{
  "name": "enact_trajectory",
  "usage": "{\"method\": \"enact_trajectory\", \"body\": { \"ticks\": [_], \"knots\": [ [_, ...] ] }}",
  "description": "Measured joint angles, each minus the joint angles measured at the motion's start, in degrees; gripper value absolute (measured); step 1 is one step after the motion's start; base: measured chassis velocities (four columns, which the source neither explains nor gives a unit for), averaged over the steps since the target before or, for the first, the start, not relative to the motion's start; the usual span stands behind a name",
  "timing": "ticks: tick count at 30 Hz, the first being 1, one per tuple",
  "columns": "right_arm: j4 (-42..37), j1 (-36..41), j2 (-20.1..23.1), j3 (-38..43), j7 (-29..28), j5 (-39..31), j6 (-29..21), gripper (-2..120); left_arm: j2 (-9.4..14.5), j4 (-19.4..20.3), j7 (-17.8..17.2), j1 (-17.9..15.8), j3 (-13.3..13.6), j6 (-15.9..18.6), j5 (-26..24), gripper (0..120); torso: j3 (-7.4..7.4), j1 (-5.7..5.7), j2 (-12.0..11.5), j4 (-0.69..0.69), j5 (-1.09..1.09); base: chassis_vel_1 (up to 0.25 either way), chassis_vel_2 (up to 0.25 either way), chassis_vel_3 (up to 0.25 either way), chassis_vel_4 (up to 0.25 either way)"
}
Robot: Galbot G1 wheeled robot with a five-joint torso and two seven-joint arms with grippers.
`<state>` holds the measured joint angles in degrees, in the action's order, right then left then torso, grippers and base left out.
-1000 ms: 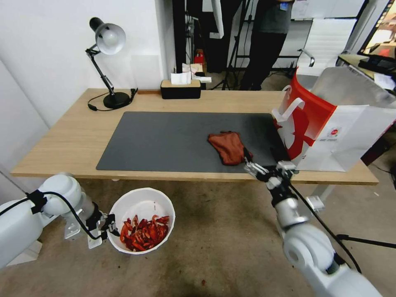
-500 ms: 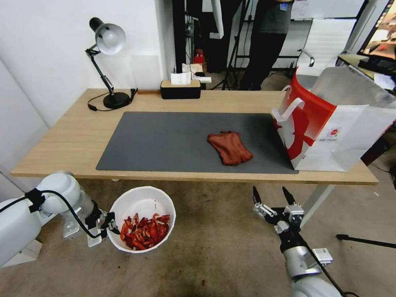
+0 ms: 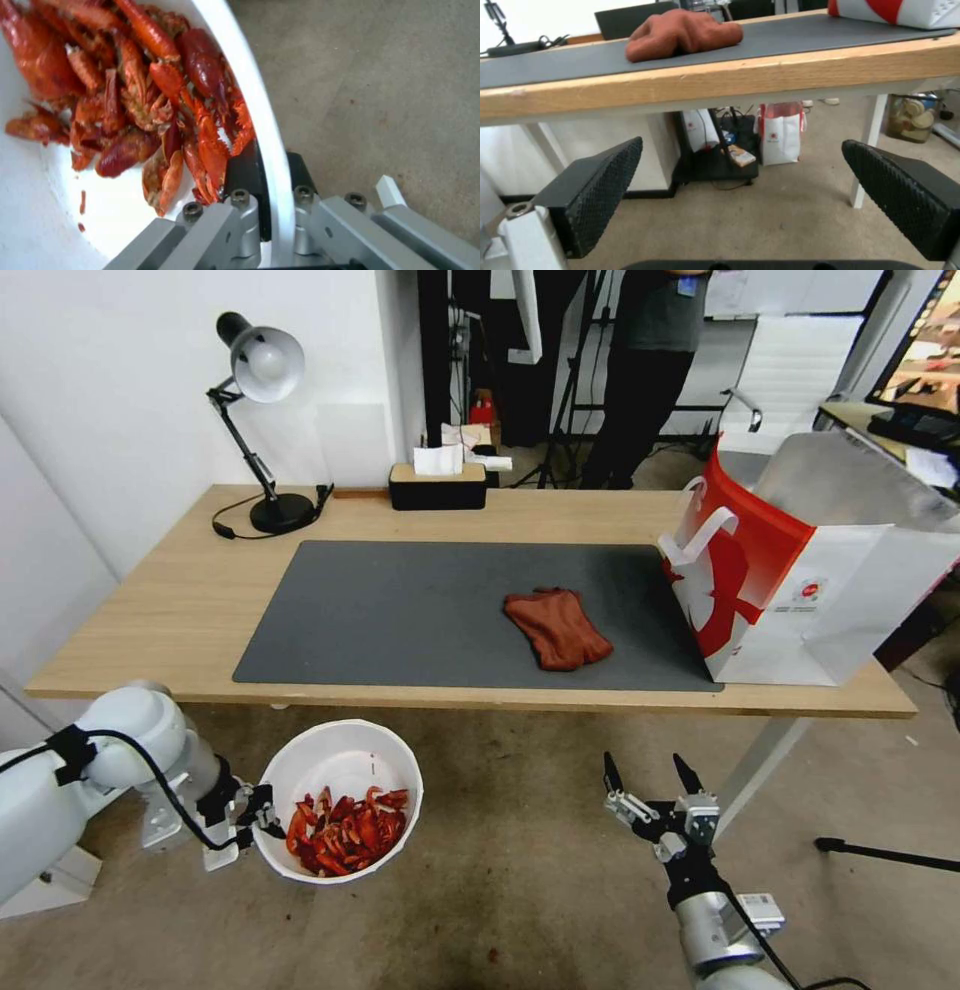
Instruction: Sweep shrimp from table into container with towel, then put container into takeout bag.
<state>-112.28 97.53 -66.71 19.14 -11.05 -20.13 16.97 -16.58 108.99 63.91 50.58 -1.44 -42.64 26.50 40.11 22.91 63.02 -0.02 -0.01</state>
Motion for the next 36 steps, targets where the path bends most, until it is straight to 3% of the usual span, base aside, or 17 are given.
{"method": "enact_trajectory", "body": {
  "ticks": [3, 6, 12, 18, 22, 27, 29, 30, 32, 35, 36],
  "knots": [
    [0.3, 0.7, 0.0, -0.9, 1.3, 3.1, 1.2, 100, 3.9, 4.9, 0.0, -3.0, -0.9, 3.4, -5.2, 0, 0.00, 0.00, 0.0, 0.03, -0.01, 0.000, 0.000, 0.000, 0.000],
    [-0.1, 0.7, 0.0, -1.6, 1.6, 4.8, 1.4, 100, 4.9, 6.4, -0.1, -4.7, -1.6, 5.4, -8.3, 0, 0.00, 0.00, 0.0, 0.04, 0.02, 0.000, 0.000, 0.000, 0.000],
    [-1.2, 0.1, 1.1, -3.1, 2.0, 7.3, 1.4, 100, 6.3, 6.4, -0.5, -7.9, -3.0, 8.3, -13.6, 0, 0.00, 0.00, 0.0, 0.02, 0.02, 0.000, 0.000, 0.000, 0.000],
    [-2.2, 0.5, 1.2, -3.3, 2.2, 8.5, 1.4, 100, 6.0, 4.3, -0.7, -13.3, -1.0, 9.3, -16.0, 0, 0.00, 0.00, 0.0, 0.02, 0.02, 0.000, 0.000, 0.000, 0.000],
    [-2.5, 1.2, 0.5, -3.1, 2.1, 9.2, 1.4, 100, 4.7, 1.2, -0.5, -18.3, 2.0, 10.5, -18.8, 0, 0.00, 0.00, 0.0, 0.03, 0.02, 0.000, 0.000, 0.000, 0.000],
    [-2.5, 1.4, -0.1, -3.0, 2.1, 9.7, 1.4, 100, 3.3, -1.9, -0.1, -20.9, 3.2, 10.8, -20.2, 0, 0.00, 0.00, 0.0, 0.01, 0.02, 0.000, 0.000, 0.000, 0.000],
    [-2.5, 1.6, -0.6, -2.9, 2.0, 10.0, 1.4, 100, 1.6, -5.3, 0.2, -25.3, 6.5, 10.9, -21.2, 0, 0.00, 0.00, 0.0, 0.02, 0.03, 0.000, 0.000, 0.000, 0.000],
    [-2.5, 1.6, -0.6, -2.9, 2.0, 10.0, 1.4, 100, 1.6, -5.3, 0.2, -25.3, 6.5, 10.9, -21.2, 0, 0.00, 0.00, 0.0, 0.02, 0.03, 0.000, 0.000, 0.000, 0.000],
    [-2.7, 2.0, -1.1, -2.4, 1.9, 10.3, 1.5, 100, -0.8, -8.3, 0.2, -31.2, 11.1, 11.4, -22.1, 0, 0.00, 0.01, 0.0, 0.02, 0.01, 0.000, 0.000, 0.000, 0.000],
    [-2.9, 2.3, -1.3, -2.0, 1.9, 10.5, 1.5, 100, -2.6, -9.5, 0.2, -34.7, 14.1, 11.8, -22.2, 0, 0.00, 0.01, 0.0, 0.01, 0.01, 0.000, 0.000, 0.000, 0.000],
    [-3.1, 2.6, -1.5, -1.8, 1.9, 10.5, 1.5, 100, -3.8, -10.1, 0.2, -37.1, 16.3, 12.2, -22.2, 0, 0.01, 0.01, 0.0, 0.02, 0.02, 0.000, 0.000, 0.000, 0.000]
  ]
}}
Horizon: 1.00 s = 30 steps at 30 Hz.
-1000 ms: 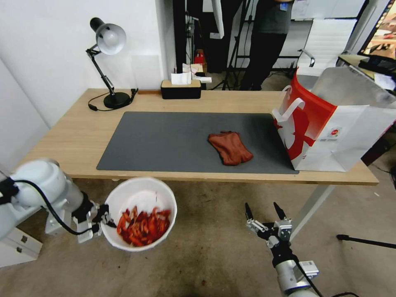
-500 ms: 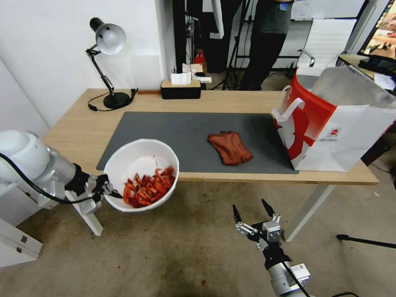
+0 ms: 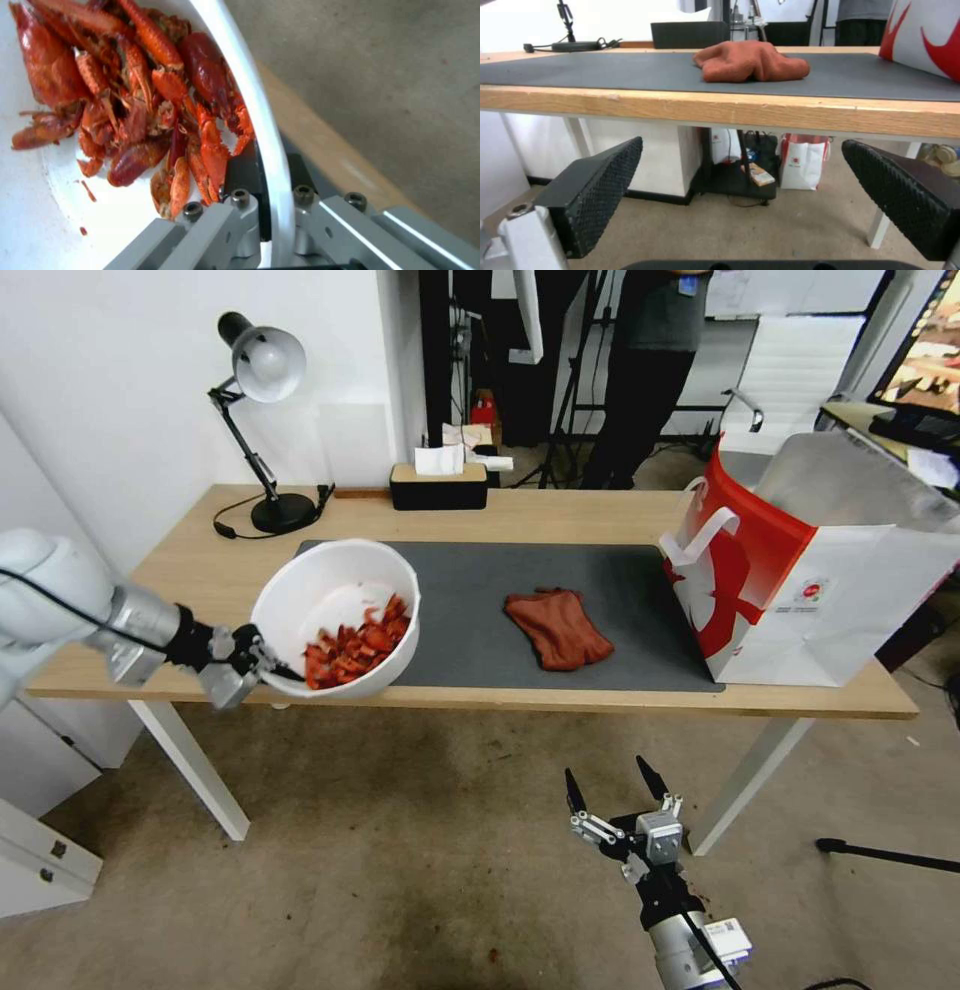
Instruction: Sweep shrimp from table into container with towel, then put container into takeout bag.
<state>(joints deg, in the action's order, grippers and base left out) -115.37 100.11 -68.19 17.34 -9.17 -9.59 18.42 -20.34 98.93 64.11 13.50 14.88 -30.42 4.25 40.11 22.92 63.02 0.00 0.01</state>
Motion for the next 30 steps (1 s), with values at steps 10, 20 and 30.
{"method": "enact_trajectory", "body": {
  "ticks": [10, 20, 30],
  "knots": [
    [-0.8, 1.5, -1.0, 1.2, -0.1, 0.5, 0.1, 100, -12.0, -6.0, -0.2, -18.4, 16.9, 2.7, -0.1, 0, 0.00, 0.00, 0.0, 0.02, -0.02, 0.000, 0.000, 0.000, 0.000],
    [-0.9, 2.4, -2.7, 2.1, -0.1, 1.2, 0.3, 100, -30.3, -21.3, -1.3, -33.2, 26.3, 2.8, -0.9, 0, 0.00, 0.00, 0.0, -0.01, -0.03, 0.000, 0.000, 0.000, 0.000],
    [-0.6, 3.0, -3.9, 2.6, -0.2, 2.0, 0.8, 100, -47.0, -37.5, -2.5, -37.8, 27.4, 2.3, -0.9, 0, 0.00, 0.00, 0.0, -0.02, -0.01, 0.000, 0.000, 0.000, 0.000]
  ]
}}
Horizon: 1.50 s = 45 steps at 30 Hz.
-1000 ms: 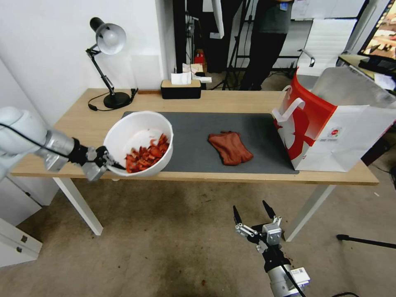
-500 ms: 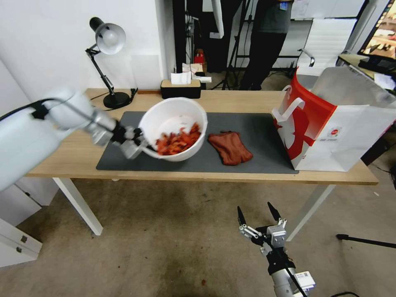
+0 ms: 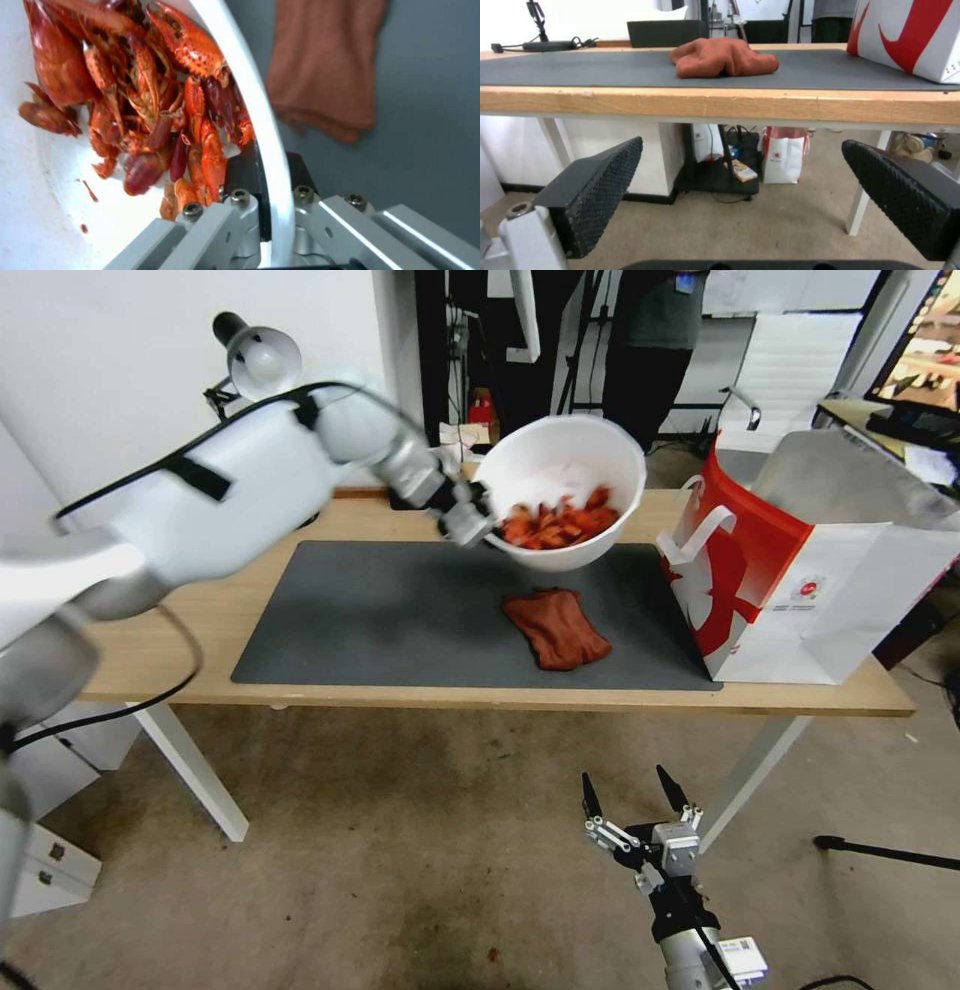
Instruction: Sweep shrimp from table into container with towel, then put container into takeout bag.
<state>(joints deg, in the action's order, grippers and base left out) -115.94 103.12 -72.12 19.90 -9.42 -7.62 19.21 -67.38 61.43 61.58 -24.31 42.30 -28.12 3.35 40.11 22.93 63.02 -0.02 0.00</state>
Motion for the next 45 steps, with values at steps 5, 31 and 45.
{"method": "enact_trajectory", "body": {
  "ticks": [5, 31, 45],
  "knots": [
    [0.2, 0.4, -0.4, 0.4, 0.0, 0.3, 0.4, 100, -5.3, -6.0, -0.9, -1.3, -0.3, 0.1, 0.1, 0, 0.00, 0.00, 0.0, 0.02, -0.01, 0.000, 0.000, 0.000, 0.000],
    [1.4, 1.0, -1.2, 1.2, 0.0, 0.5, 1.8, 100, -24.0, -21.5, -13.0, -6.5, -0.2, 2.4, -5.7, 0, -0.01, -0.01, 0.0, 0.02, -0.01, 0.000, 0.000, 0.000, 0.000],
    [2.3, 1.5, -1.2, 1.5, 0.0, 0.3, 3.3, 100, -25.0, -17.5, -15.1, -9.5, 6.8, 5.5, -13.2, 0, -0.01, -0.02, 0.0, 0.01, 0.00, 0.000, 0.000, 0.000, 0.000]
  ]
}}
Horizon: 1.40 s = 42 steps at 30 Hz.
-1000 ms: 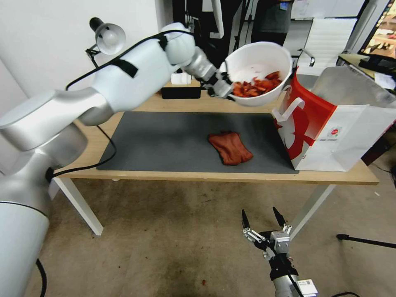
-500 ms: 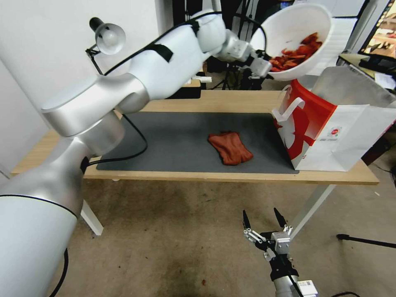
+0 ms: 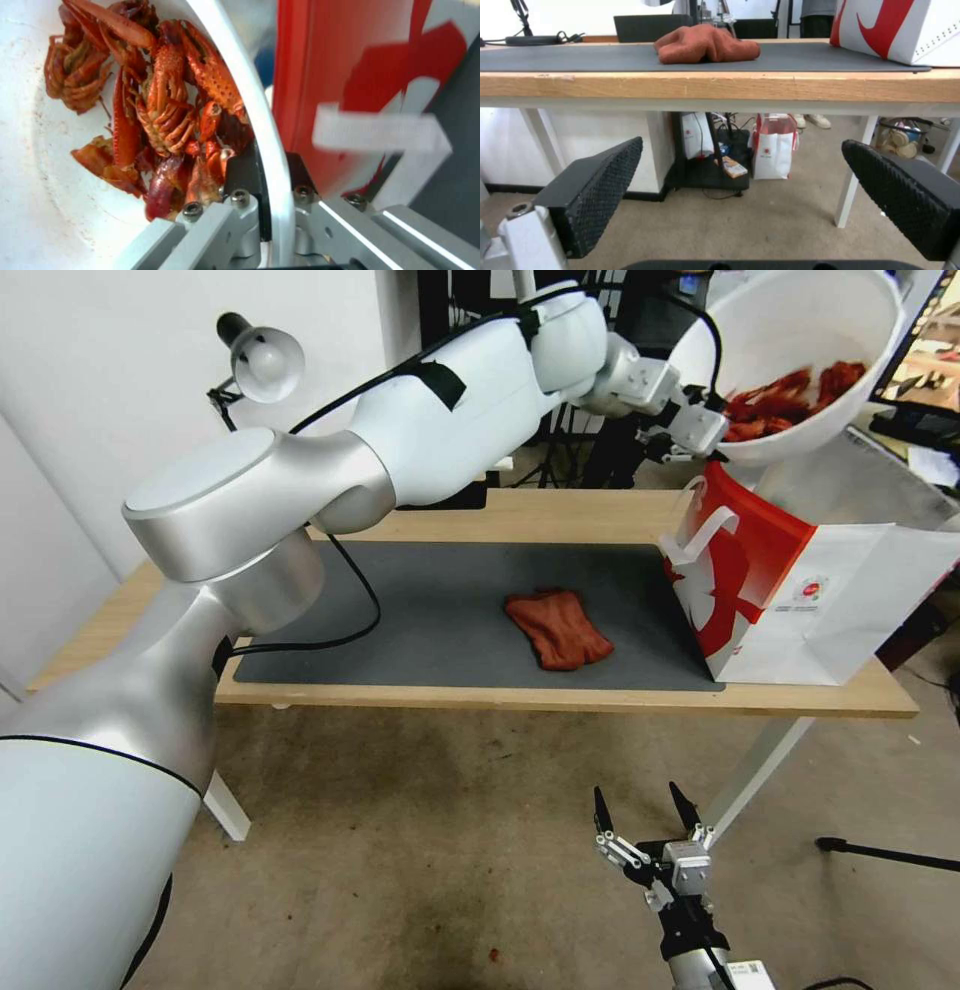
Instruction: Sweep shrimp from table into container with towel, then put container into takeout bag.
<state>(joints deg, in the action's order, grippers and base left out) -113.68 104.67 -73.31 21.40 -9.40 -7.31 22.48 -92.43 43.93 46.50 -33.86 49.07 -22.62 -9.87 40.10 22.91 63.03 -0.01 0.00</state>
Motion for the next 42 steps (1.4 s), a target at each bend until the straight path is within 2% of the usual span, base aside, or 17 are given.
{"method": "enact_trajectory", "body": {
  "ticks": [2, 4, 7, 11, 18, 20, 21, 26, 28, 29, 30, 32, 33, 36, 37, 42],
  "knots": [
    [0.0, -0.3, 0.1, 0.0, 0.0, 0.0, 0.0, 100, 0.0, 2.4, -0.6, -0.4, 2.6, 0.6, -1.7, 0, 0.00, 0.01, 0.0, 0.01, 0.00, 0.000, 0.000, 0.000, 0.000],
    [0.0, -0.3, 0.1, 0.0, 0.0, -0.1, 0.0, 100, 0.0, 2.7, -0.6, -0.4, 2.9, 0.7, -1.8, 0, 0.00, 0.00, 0.0, 0.01, 0.00, 0.000, 0.000, 0.000, 0.000],
    [0.6, -0.2, 0.0, 0.0, 0.0, -0.1, 0.2, 100, 0.1, 3.7, -0.6, -0.9, 4.8, 0.7, -2.1, 0, 0.00, 0.00, 0.0, 0.01, 0.00, 0.000, 0.000, 0.000, 0.000],
    [0.6, -0.3, 0.1, 0.0, 0.0, -0.1, 0.3, 100, 0.2, 4.1, 1.5, -1.0, 6.0, 0.7, -1.6, 0, 0.00, 0.01, 0.0, 0.01, 0.00, 0.000, 0.000, 0.000, 0.000],
    [0.4, -0.6, 0.5, 0.1, -0.1, -0.2, 0.2, 100, 0.2, 4.7, 1.9, -1.2, 6.7, 0.9, -1.4, 0, 0.00, 0.00, 0.0, 0.01, 0.00, 0.000, 0.000, 0.000, 0.000],
    [0.5, -0.6, 0.5, 0.1, -0.2, -0.2, 0.2, 100, 0.2, 4.7, 1.8, -1.6, 6.8, 1.0, -1.4, 7, 0.00, 0.01, 0.0, 0.01, 0.00, 0.000, 0.000, 0.000, 0.000],
    [0.5, -0.6, 0.5, 0.1, -0.2, -0.2, 0.2, 100, 0.2, 4.7, 1.8, -1.6, 6.8, 1.0, -1.4, 7, 0.00, 0.01, 0.0, 0.01, 0.00, 0.000, 0.000, 0.000, 0.000],
    [1.1, -1.1, 0.5, 0.0, -0.2, -0.2, 0.2, 100, 0.2, 4.8, 1.6, -1.6, 7.0, 1.1, -1.5, 29, 0.00, 0.01, 0.0, 0.01, 0.00, 0.000, 0.000, 0.000, 0.000],
    [1.2, -1.2, 0.5, 0.0, -0.2, -0.2, 0.2, 100, 0.3, 4.8, 1.6, -1.6, 7.0, 1.0, -1.5, 32, 0.00, 0.01, 0.0, 0.01, 0.00, 0.000, 0.000, 0.000, 0.000],
    [1.4, -1.4, 0.5, 0.0, -0.2, -0.2, 0.2, 100, 0.3, 4.7, 1.6, -1.5, 7.0, 1.0, -1.5, 39, 0.00, 0.00, 0.0, 0.01, 0.00, 0.000, 0.000, 0.000, 0.000],
    [1.4, -1.4, 0.5, 0.0, -0.2, -0.2, 0.2, 100, 0.3, 4.7, 1.6, -1.5, 7.0, 1.0, -1.5, 39, 0.00, 0.00, 0.0, 0.01, 0.00, 0.000, 0.000, 0.000, 0.000],
    [1.7, -1.6, 0.4, -0.2, -0.2, -0.3, 0.1, 100, 0.3, 4.8, 1.3, -1.4, 6.7, 0.9, -1.7, 51, 0.00, 0.01, 0.0, 0.00, 0.00, 0.000, 0.000, 0.000, 0.000],
    [1.7, -1.6, 0.4, -0.2, -0.2, -0.3, 0.1, 100, 0.3, 4.8, 1.3, -1.4, 6.7, 0.9, -1.7, 51, 0.00, 0.01, 0.0, 0.00, 0.00, 0.000, 0.000, 0.000, 0.000],
    [2.0, -1.8, 0.4, -0.2, -0.2, -0.3, 0.0, 100, 0.3, 5.3, 0.1, -1.3, 6.6, 0.9, -2.8, 66, 0.00, 0.00, 0.0, 0.01, 0.00, 0.000, 0.000, 0.000, 0.000],
    [2.0, -1.8, 0.4, -0.2, -0.2, -0.3, 0.0, 100, 0.3, 5.3, 0.1, -1.3, 6.6, 0.9, -2.8, 66, 0.00, 0.00, 0.0, 0.01, 0.00, 0.000, 0.000, 0.000, 0.000],
    [2.1, -2.1, 0.5, -0.3, -0.3, -0.3, -0.1, 100, 0.3, 5.4, -0.3, -1.0, 5.8, 0.9, -3.6, 84, 0.00, 0.01, 0.0, 0.01, 0.00, 0.000, 0.000, 0.000, 0.000]
  ]
}}
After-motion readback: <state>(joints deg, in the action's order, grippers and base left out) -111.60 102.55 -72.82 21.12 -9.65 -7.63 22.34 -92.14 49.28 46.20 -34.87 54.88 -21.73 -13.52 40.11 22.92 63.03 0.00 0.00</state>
